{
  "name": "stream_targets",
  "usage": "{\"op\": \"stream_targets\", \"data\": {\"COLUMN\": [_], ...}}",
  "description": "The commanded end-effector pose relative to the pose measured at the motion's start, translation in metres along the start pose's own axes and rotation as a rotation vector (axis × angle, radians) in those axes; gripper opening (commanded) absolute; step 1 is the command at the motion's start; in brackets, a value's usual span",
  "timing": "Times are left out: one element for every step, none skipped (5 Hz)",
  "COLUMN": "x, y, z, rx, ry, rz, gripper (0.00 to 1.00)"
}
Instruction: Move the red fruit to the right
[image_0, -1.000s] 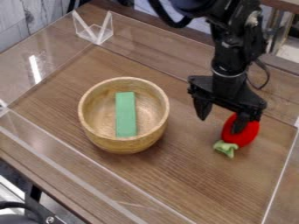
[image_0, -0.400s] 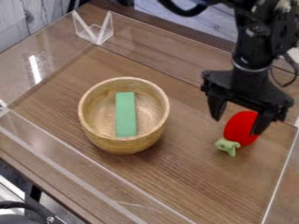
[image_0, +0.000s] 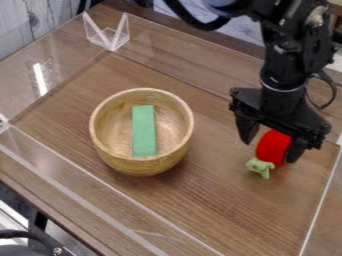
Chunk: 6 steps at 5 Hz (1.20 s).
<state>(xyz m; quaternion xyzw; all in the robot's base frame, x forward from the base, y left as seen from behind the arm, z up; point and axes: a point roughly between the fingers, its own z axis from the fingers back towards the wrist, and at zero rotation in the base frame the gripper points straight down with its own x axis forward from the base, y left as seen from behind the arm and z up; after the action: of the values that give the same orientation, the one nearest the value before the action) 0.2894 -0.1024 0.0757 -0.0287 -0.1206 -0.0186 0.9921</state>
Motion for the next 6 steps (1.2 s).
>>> {"op": "stream_targets", "data": {"x": [0.014,0.021,0.026,0.026,0.021,0.016], "y": [0.005,0.017,0.026,0.02,0.022,0.025], "z": [0.005,0.005,0.005,0.0,-0.006,-0.011], "rx": [0.005,0.008,0.007,0.008,0.004,0.001], "ry": [-0.044,-0.044,-0.043,-0.03,-0.021,-0.012], "rz": [0.042,0.038,0.02,0.026,0.015,0.003], "gripper": [1.0,0.0,1.0,1.0,1.0,1.0]}}
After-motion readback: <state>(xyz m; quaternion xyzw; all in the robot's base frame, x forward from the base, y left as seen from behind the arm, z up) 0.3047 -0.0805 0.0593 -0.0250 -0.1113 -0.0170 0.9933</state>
